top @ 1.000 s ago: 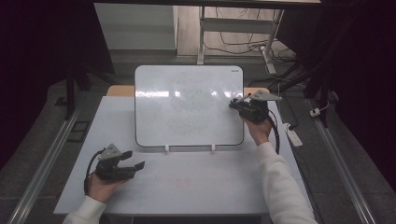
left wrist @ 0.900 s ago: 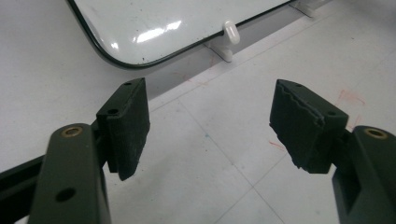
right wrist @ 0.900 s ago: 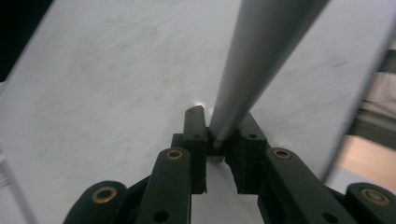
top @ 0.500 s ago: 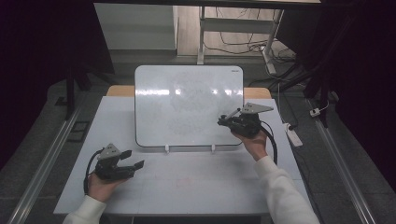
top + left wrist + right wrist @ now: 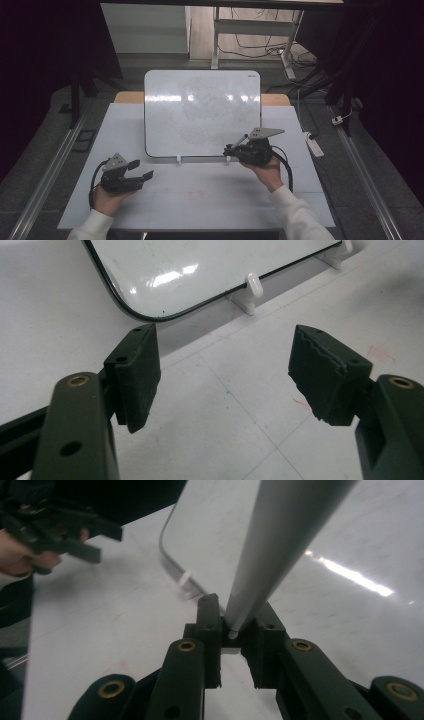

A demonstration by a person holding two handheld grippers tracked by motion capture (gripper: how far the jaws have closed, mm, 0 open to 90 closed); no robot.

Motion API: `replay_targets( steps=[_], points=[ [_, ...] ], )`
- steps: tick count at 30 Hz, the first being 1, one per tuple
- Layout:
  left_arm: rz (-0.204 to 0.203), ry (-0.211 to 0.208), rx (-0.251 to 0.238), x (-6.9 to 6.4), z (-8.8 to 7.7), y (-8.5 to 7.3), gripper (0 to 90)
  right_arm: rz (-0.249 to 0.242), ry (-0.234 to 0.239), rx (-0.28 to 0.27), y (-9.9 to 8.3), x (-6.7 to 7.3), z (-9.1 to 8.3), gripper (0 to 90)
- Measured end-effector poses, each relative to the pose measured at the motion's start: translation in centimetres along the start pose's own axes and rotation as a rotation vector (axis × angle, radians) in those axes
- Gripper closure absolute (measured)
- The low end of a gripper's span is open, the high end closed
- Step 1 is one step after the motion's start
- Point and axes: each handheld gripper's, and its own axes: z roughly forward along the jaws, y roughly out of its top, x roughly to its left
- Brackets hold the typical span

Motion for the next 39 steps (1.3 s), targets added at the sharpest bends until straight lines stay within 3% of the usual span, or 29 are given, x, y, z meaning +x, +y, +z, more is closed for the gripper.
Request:
replay_targets(
  steps=[6,13,18,25,29,34,36,39],
  points=[
    [0.003,0.003,-0.015,0.0,-0.1,0.1,30.7,-0.003,0.052,0.038,-1.0,1.5,0.8,77.4],
    [0.018,0.007,-0.03,-0.4,-0.2,0.2,30.8,0.0,0.054,0.054,-1.4,1.8,1.1,77.5],
    [0.062,-0.001,-0.049,-1.5,-0.2,0.9,31.2,0.001,0.055,0.062,-1.7,2.0,1.3,77.4],
    [0.148,-0.042,-0.078,-3.9,0.7,3.9,31.4,-0.001,0.071,0.066,-1.7,2.4,1.7,77.4],
    [0.174,-0.103,-0.106,-5.4,1.7,5.6,32.0,-0.005,0.087,0.073,-1.7,2.7,2.2,77.4],
    [0.243,-0.133,-0.073,-7.4,2.9,7.3,31.7,0.002,0.107,0.081,-1.8,2.9,2.8,77.4],
    [0.283,-0.139,-0.088,-8.3,3.0,8.4,31.5,0.002,0.111,0.087,-1.9,3.0,3.0,77.4],
    [0.306,-0.178,-0.117,-9.7,3.3,10.0,31.5,0.002,0.119,0.089,-1.9,3.2,3.2,77.4]
  ],
)
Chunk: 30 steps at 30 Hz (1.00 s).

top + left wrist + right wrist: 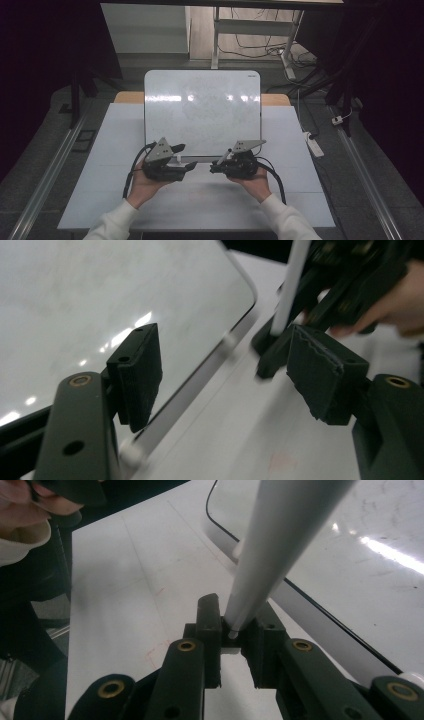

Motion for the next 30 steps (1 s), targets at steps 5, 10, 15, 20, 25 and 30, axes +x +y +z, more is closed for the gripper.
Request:
replay_targets(
  steps=[5,10,15,20,25,30],
  points=[
    [0.04,-0.027,-0.006,-1.3,1.4,1.7,31.6,-0.009,0.009,-0.001,0.0,0.4,0.1,77.4],
    [0.047,-0.042,0.008,-1.6,2.8,2.2,31.9,-0.005,0.016,0.002,0.0,0.5,0.2,77.4],
    [0.044,-0.079,0.02,-1.6,4.2,2.3,39.2,-0.002,0.018,0.009,-0.2,0.5,0.4,77.4],
    [0.056,-0.111,0.032,-1.9,5.5,2.5,47.8,0.003,0.021,0.013,-0.2,0.5,0.6,77.4],
    [0.066,-0.13,0.035,-2.0,6.1,2.5,60.6,0.009,0.03,0.014,-0.3,0.5,0.7,77.4],
    [0.07,-0.143,0.053,-2.1,6.5,2.4,68.5,0.022,0.038,0.009,-0.3,0.5,0.7,77.4]
  ],
)
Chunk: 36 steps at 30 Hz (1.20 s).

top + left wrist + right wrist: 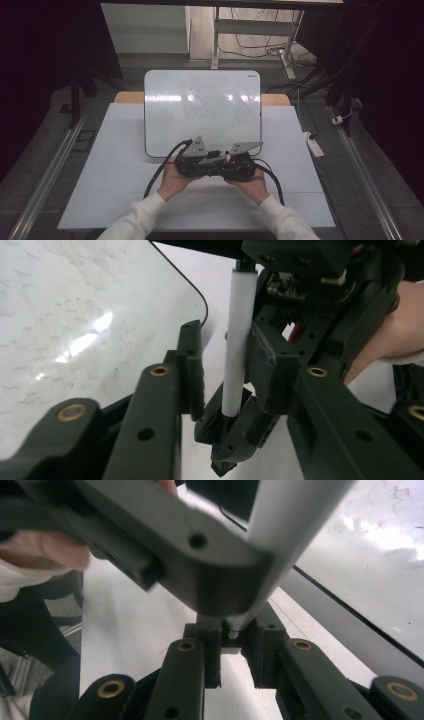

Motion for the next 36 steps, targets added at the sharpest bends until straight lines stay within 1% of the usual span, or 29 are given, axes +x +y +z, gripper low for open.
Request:
replay_targets(
  steps=[1,2,4,5,6,10,23,25,28,32,36],
  points=[
    [0.003,-0.001,0.003,-0.01,0.08,-0.04,68.5,0.0,0.0,0.0,0.0,0.0,0.0,77.4],
    [0.004,-0.002,0.001,-0.02,0.14,-0.08,70.5,0.004,0.003,-0.002,0.01,-0.02,-0.03,77.4],
    [0.002,-0.018,0.002,0.01,0.23,-0.1,77.6,0.009,0.0,-0.001,0.01,-0.05,-0.02,77.4],
    [0.003,-0.017,0.005,-0.02,0.3,-0.09,80.7,0.015,-0.001,0.001,-0.01,-0.09,-0.01,77.4],
    [0.005,-0.018,0.007,-0.03,0.35,-0.09,81.6,0.021,-0.001,0.002,-0.03,-0.15,0.0,77.4],
    [0.004,-0.025,0.012,0.06,0.44,-0.11,81.9,0.028,-0.003,0.009,-0.05,-0.15,0.06,77.4],
    [0.002,-0.023,0.02,-0.1,0.73,-0.2,80.7,0.037,-0.005,0.02,-0.06,-0.22,0.13,77.4],
    [0.01,-0.016,0.021,-0.16,0.73,-0.23,81.7,0.037,-0.005,0.022,-0.07,-0.24,0.15,77.4],
    [0.013,-0.018,0.022,-0.12,0.71,-0.28,82.3,0.039,-0.001,0.022,-0.1,-0.27,0.19,77.4],
    [-0.002,-0.027,0.008,0.11,0.58,-0.43,82.5,0.037,0.0,0.018,-0.13,-0.27,0.23,77.3],
    [-0.023,-0.035,-0.014,0.46,0.17,-0.47,82.6,0.022,-0.002,-0.001,-0.09,-0.14,0.14,76.5]
  ],
)
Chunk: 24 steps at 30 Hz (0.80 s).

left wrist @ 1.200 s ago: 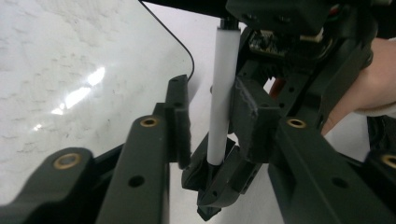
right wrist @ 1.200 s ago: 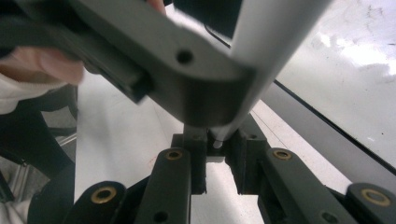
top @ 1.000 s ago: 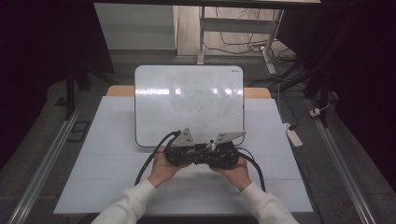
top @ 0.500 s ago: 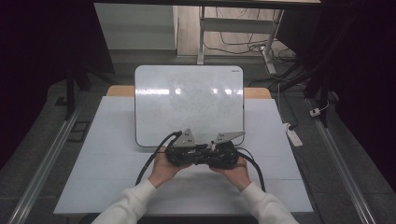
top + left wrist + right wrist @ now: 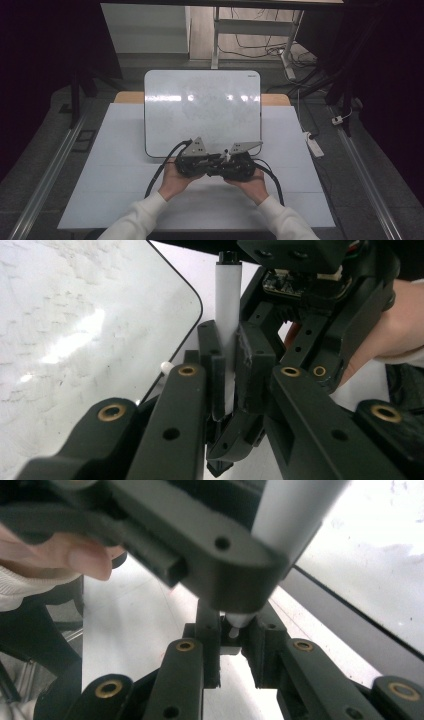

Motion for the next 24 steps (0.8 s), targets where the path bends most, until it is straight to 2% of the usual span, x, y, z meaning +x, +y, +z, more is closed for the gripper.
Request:
replay_targets(
  steps=[3,6,12,15,17,24],
  points=[
    [-0.018,0.0,-0.02,0.4,-0.5,0.0,82.6,-0.019,-0.002,-0.022,0.1,0.2,-0.1,73.4],
    [-0.03,0.011,-0.041,0.9,-1.3,0.0,82.6,-0.037,-0.019,-0.046,0.1,0.4,-0.2,63.2],
    [-0.067,0.055,-0.075,2.0,-3.4,-0.1,82.5,-0.067,-0.057,-0.107,0.0,0.7,-1.1,53.7],
    [-0.088,0.076,-0.085,2.7,-4.5,-0.3,82.5,-0.091,-0.1,-0.128,-0.5,0.5,-2.0,51.8],
    [-0.102,0.089,-0.09,3.0,-5.2,-0.5,82.5,-0.113,-0.155,-0.129,-1.1,0.1,-2.8,51.4],
    [-0.109,0.148,-0.1,3.9,-7.4,-1.0,82.5,-0.08,-0.312,-0.161,-4.2,-2.0,-6.9,51.0]
  ],
)
